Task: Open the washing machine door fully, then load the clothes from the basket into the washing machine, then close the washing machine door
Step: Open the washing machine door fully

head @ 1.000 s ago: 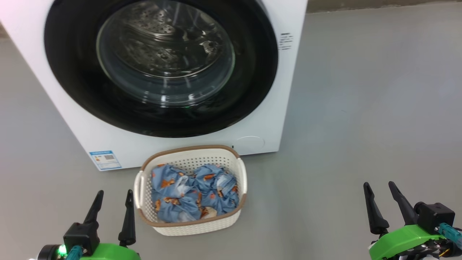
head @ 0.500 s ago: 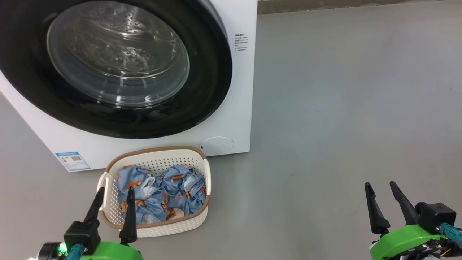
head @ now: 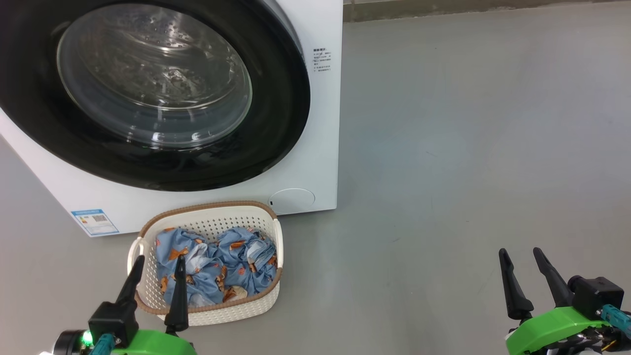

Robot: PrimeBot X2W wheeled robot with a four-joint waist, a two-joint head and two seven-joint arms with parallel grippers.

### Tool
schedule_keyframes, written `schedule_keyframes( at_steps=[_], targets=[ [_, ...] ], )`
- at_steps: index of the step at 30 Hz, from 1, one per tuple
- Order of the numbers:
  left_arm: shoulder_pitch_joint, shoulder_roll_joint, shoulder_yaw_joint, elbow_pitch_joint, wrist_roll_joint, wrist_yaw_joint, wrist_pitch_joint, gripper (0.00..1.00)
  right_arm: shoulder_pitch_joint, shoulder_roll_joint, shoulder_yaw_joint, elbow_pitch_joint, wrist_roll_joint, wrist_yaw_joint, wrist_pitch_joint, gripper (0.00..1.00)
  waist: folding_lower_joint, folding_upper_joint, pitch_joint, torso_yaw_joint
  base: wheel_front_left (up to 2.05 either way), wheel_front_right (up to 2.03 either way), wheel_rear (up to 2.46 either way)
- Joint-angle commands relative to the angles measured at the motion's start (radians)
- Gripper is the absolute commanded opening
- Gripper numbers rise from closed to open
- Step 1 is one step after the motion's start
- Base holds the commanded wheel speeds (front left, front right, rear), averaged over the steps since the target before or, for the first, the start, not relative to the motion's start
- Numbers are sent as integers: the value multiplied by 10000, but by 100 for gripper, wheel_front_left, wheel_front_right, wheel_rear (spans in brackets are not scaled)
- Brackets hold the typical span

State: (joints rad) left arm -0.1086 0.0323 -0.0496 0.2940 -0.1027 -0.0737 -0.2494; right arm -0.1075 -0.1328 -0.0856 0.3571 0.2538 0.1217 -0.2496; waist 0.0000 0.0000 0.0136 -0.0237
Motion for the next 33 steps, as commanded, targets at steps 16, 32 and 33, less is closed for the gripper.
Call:
schedule_keyframes(
  at_steps=[16,32,33],
  targets=[
    [-358,179,326,-93,-47,5,-124,100,-321,-95,143,-209,117,90,-122,100,0,0,33,-8,0,0,0],
    [-475,179,278,-296,-24,67,-124,100,-487,-189,271,-149,396,90,-122,0,0,0,356,19,0,0,0],
    [-493,179,271,-309,-30,74,-124,100,-516,-218,294,-134,444,90,-122,0,0,0,379,28,0,0,0]
  ],
)
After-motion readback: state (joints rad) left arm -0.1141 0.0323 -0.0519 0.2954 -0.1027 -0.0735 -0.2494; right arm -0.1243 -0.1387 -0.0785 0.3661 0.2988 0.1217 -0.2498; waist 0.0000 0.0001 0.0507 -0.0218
